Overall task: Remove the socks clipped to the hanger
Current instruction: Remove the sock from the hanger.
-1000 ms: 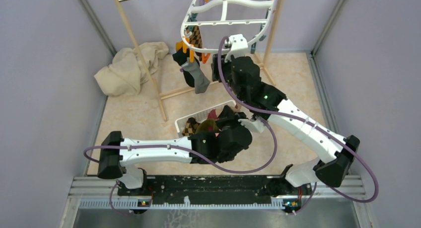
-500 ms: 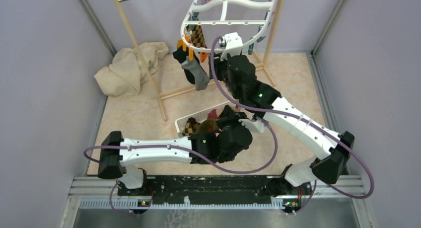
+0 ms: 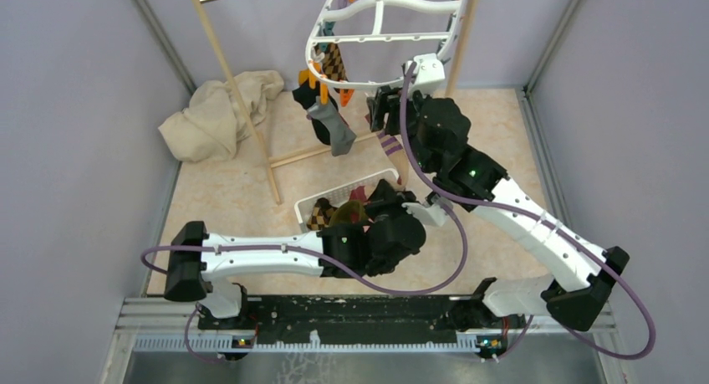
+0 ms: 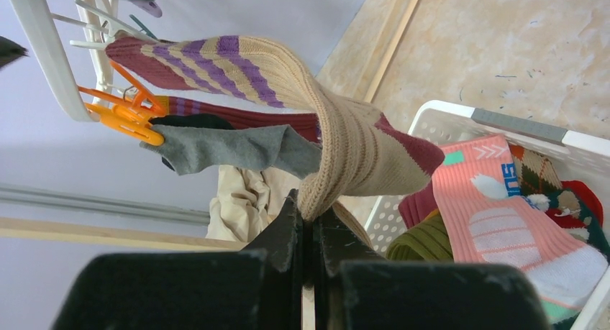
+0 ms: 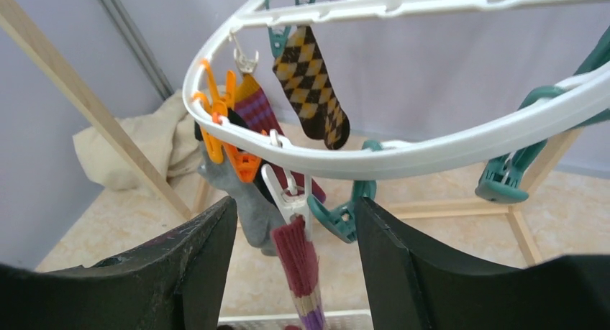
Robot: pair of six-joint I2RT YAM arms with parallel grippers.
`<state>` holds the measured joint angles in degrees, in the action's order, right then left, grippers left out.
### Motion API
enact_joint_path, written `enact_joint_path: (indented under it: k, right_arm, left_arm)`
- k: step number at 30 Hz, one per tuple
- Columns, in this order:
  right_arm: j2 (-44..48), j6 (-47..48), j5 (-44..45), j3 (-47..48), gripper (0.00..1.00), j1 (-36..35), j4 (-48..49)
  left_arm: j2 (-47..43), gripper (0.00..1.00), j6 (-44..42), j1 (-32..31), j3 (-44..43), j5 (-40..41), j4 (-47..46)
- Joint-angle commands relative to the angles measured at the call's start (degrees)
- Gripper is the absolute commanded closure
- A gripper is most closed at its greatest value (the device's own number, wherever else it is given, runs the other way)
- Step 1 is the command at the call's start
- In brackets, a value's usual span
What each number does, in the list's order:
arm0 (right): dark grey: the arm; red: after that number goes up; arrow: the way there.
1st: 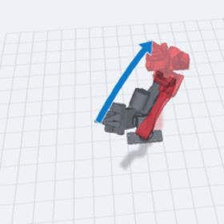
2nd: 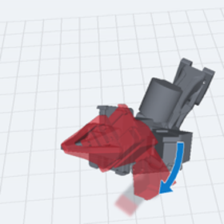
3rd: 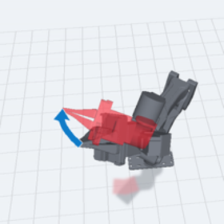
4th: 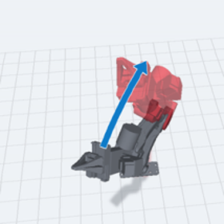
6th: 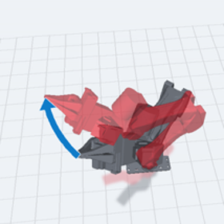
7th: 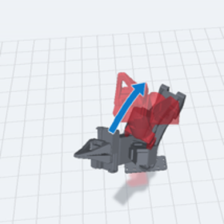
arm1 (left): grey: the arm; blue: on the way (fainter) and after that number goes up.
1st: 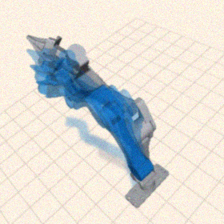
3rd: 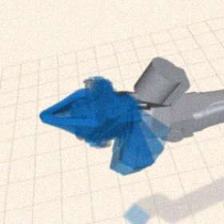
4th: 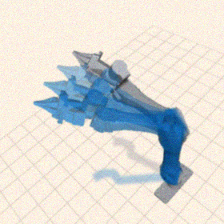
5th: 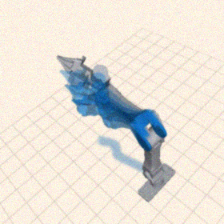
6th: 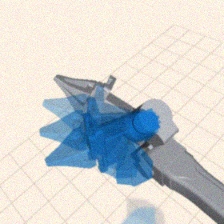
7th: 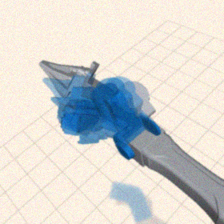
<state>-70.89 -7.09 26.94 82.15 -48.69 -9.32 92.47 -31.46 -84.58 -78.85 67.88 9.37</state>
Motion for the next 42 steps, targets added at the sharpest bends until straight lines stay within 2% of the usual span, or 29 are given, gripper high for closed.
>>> enact_joint_path:
  k: [1, 17, 23, 32, 42]
  right_arm:
    - [0.21, -0.66, -1.10, -0.93, 0.38, 0.98, 2.07]
    - [-4.56, -0.99, -4.50, 2.07, 0.40, 1.12, 2.85]
    - [-3.15, -1.47, -4.96, 1.32, 0.44, 1.10, 3.07]
    - [2.71, -5.48, -11.01, 2.89, 0.38, 1.33, -5.28]
    - [0.90, -8.18, -18.23, 8.20, 0.37, 1.38, -11.11]
  left_arm:
    - [-1.59, 0.99, 0.66, -0.80, -1.22, 0.16, 0.16]
    - [-0.45, 0.99, -1.08, -1.12, -2.40, -0.72, -1.06]
    - [-0.40, 0.99, -1.64, -1.12, -2.37, -0.97, -1.43]
    - [0.01, 0.99, -1.98, -1.12, -2.41, -1.50, -1.61]
    - [1.29, 0.99, -2.30, -1.29, -3.39, -1.87, -1.45]
